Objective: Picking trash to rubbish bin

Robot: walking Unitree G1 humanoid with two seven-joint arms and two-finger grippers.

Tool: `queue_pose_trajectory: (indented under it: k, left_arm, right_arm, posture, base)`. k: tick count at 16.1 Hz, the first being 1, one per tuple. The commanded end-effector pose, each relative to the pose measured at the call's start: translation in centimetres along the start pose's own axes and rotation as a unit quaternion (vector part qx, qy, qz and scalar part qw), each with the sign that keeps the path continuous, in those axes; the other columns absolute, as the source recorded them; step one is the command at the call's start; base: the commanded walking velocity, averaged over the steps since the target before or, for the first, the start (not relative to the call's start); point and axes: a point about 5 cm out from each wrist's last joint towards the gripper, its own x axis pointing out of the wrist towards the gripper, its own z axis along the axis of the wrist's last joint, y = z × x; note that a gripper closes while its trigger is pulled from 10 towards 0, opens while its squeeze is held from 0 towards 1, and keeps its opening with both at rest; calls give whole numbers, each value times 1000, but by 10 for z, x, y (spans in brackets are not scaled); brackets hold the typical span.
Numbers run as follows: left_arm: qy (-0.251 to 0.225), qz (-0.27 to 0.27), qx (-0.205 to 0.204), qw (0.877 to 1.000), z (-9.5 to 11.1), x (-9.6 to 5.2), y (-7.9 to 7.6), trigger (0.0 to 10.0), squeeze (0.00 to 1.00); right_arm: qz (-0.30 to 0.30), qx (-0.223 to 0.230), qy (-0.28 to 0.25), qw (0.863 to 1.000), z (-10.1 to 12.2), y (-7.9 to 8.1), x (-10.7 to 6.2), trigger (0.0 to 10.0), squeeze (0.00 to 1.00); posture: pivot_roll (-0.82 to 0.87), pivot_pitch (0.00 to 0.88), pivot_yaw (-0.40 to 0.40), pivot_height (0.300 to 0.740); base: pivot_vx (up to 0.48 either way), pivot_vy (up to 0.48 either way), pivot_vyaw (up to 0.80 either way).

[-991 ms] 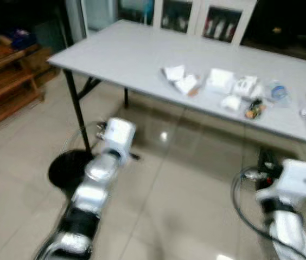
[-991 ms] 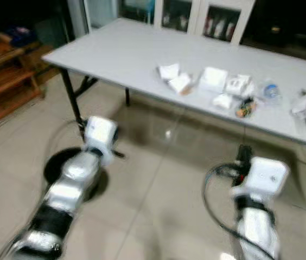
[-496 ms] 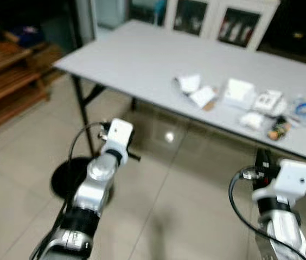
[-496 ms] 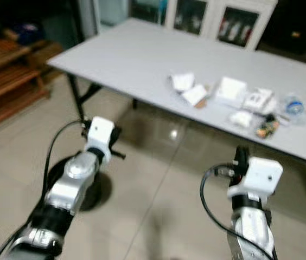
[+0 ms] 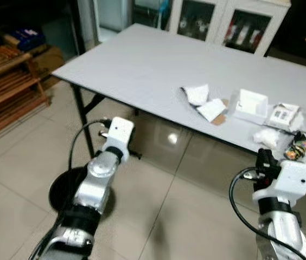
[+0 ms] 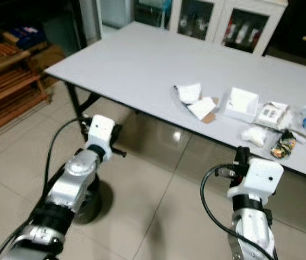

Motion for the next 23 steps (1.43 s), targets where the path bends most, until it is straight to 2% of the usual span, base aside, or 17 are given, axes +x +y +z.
queue_pose_trajectory:
  k: [1, 5, 23]
  left_arm:
    - [0, -11, 1, 1000, 1, 2, -6, 10000, 0]
    - [-1, -13, 0, 1000, 2, 3, -7, 10000, 0]
    - [3, -15, -3, 1000, 2, 5, -8, 10000, 0]
  right_arm:
    - [-12, 0, -3, 1000, 2, -5, -1, 10000, 0]
    - [-17, 5, 5, 1000, 0, -6, -1, 10000, 0]
    - [-18, 7, 6, 1000, 1, -4, 2, 10000, 0]
  posture:
    - [115, 54, -57, 740]
    - [112, 53, -54, 740]
    - [115, 50, -51, 740]
  base:
    - [0, 0, -594]
    - [0, 0, -200]
    - [0, 0, -800]
